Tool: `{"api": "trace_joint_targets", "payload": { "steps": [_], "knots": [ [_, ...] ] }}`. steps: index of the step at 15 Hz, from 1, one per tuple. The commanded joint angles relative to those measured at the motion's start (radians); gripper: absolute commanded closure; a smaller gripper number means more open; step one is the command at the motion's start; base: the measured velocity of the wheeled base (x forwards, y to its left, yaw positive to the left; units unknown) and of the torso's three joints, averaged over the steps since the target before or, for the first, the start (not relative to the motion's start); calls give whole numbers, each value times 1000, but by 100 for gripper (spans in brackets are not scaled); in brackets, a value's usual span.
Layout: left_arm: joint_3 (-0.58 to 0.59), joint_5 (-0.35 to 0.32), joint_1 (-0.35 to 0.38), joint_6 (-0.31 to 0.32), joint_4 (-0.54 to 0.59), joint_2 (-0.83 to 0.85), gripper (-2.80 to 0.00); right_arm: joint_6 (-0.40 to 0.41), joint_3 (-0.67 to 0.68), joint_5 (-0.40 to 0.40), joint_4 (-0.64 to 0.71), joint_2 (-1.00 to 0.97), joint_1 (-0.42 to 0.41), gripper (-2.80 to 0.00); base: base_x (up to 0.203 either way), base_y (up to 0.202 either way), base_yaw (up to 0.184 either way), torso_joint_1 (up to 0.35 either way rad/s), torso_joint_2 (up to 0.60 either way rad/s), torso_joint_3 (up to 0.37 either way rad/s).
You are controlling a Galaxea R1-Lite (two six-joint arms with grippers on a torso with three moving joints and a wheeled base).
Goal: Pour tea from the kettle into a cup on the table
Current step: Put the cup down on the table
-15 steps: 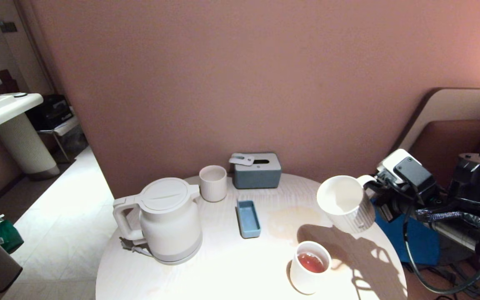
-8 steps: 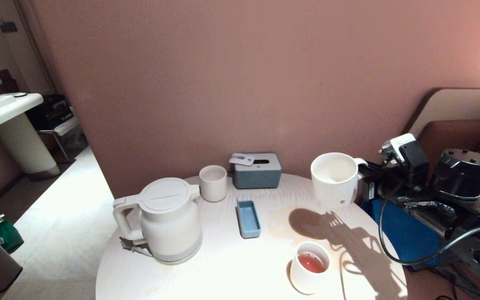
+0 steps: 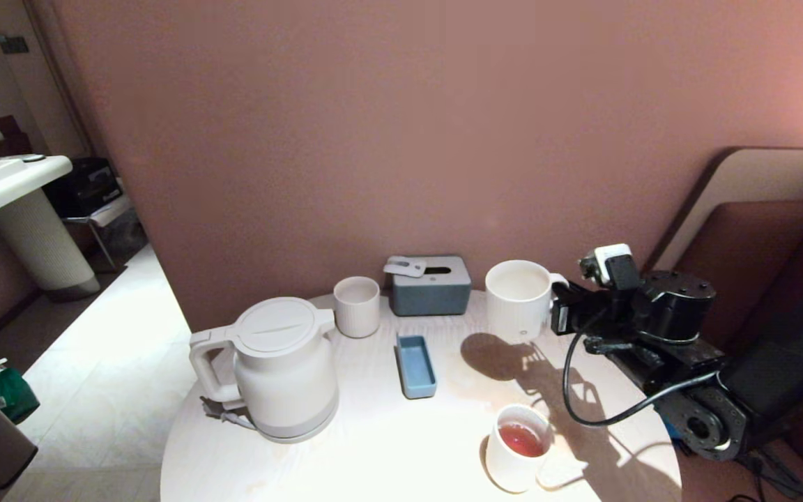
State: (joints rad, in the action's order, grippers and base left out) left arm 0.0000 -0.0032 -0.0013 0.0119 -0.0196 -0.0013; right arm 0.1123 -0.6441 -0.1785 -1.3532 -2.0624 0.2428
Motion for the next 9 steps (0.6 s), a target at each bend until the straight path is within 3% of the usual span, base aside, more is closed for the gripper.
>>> {"api": "trace_joint_targets", "payload": {
  "steps": [1,9],
  "knots": [
    [0,0,0,0,0,1,0,1,-21,-9,-14,-71,8,0,0,0,0,0,0,0],
    [0,0,0,0,0,1,0,41,-77,-53,-71,-164,24,0,0,0,0,0,0,0]
  ]
}}
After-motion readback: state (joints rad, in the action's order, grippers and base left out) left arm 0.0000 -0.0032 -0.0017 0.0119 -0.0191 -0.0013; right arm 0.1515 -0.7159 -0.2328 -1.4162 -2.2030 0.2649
